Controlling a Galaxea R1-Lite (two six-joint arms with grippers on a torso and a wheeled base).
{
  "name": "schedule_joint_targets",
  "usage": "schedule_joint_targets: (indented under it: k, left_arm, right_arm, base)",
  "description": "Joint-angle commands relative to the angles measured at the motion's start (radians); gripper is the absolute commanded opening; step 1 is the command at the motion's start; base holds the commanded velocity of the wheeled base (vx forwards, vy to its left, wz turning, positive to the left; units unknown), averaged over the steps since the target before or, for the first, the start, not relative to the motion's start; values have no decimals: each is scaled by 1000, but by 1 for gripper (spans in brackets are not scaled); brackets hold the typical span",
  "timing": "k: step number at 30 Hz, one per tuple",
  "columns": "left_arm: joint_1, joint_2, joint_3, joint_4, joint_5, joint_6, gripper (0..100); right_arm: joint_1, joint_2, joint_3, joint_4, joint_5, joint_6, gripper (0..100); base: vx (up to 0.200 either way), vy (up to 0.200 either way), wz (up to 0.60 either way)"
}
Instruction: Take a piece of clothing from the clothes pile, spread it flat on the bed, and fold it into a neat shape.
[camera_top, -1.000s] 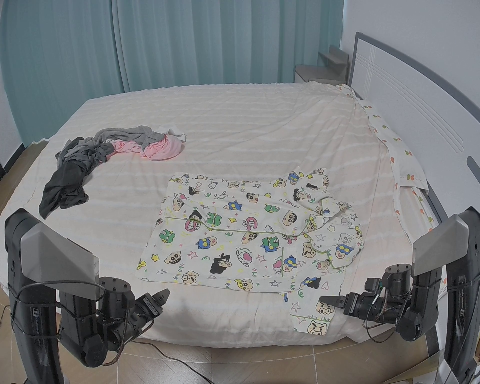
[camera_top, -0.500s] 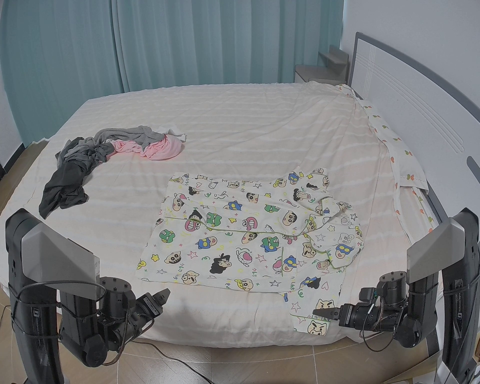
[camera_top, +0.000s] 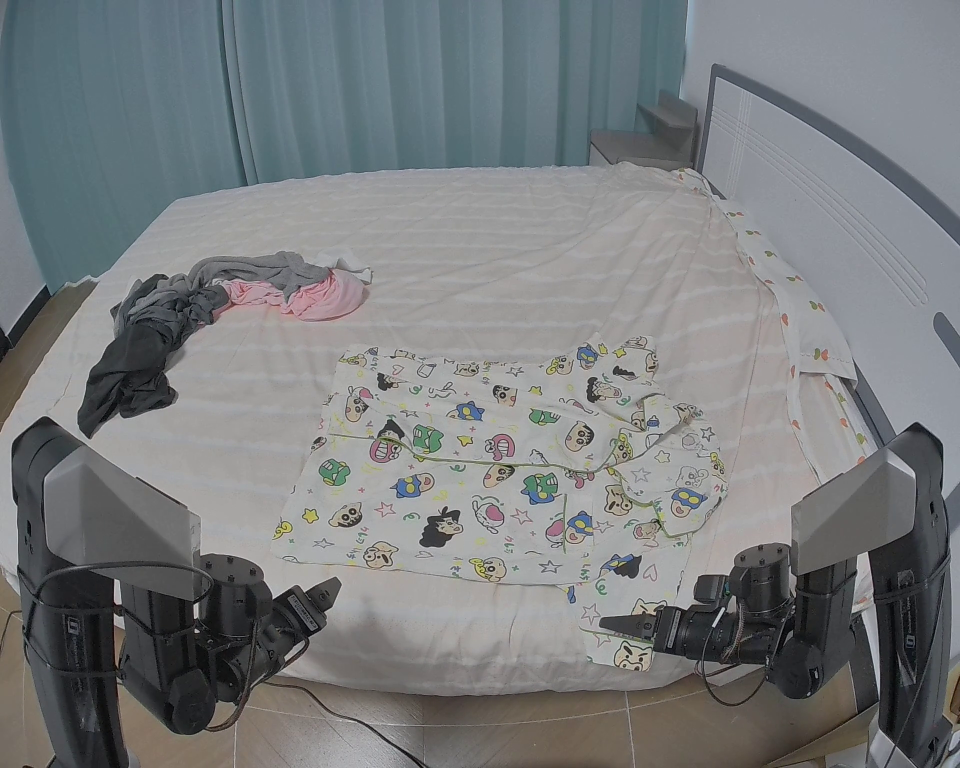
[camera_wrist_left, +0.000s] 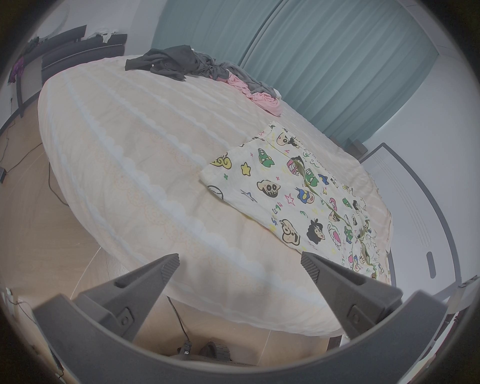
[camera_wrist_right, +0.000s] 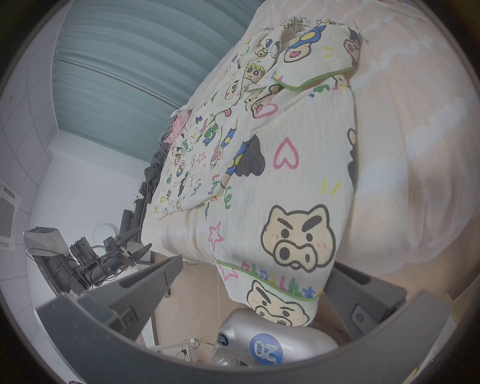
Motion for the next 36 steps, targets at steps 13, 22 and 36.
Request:
schedule_joint_targets:
  k: [13,22,36]
  left_arm:
    - [-8,15,-13,-18,0,-6,100]
    - [87,54,-107,56,1,-3,100]
    - [158,98,-283,152,1,-1,100]
  right_arm:
    - [-6,-16,26,-14,-22,2,0]
    - [-52,-96,41,-14,60,81,0]
    - [-40,-102,46,-15,65,74,0]
  base:
    - [0,0,0]
    - [0,0,0]
    - [0,0,0]
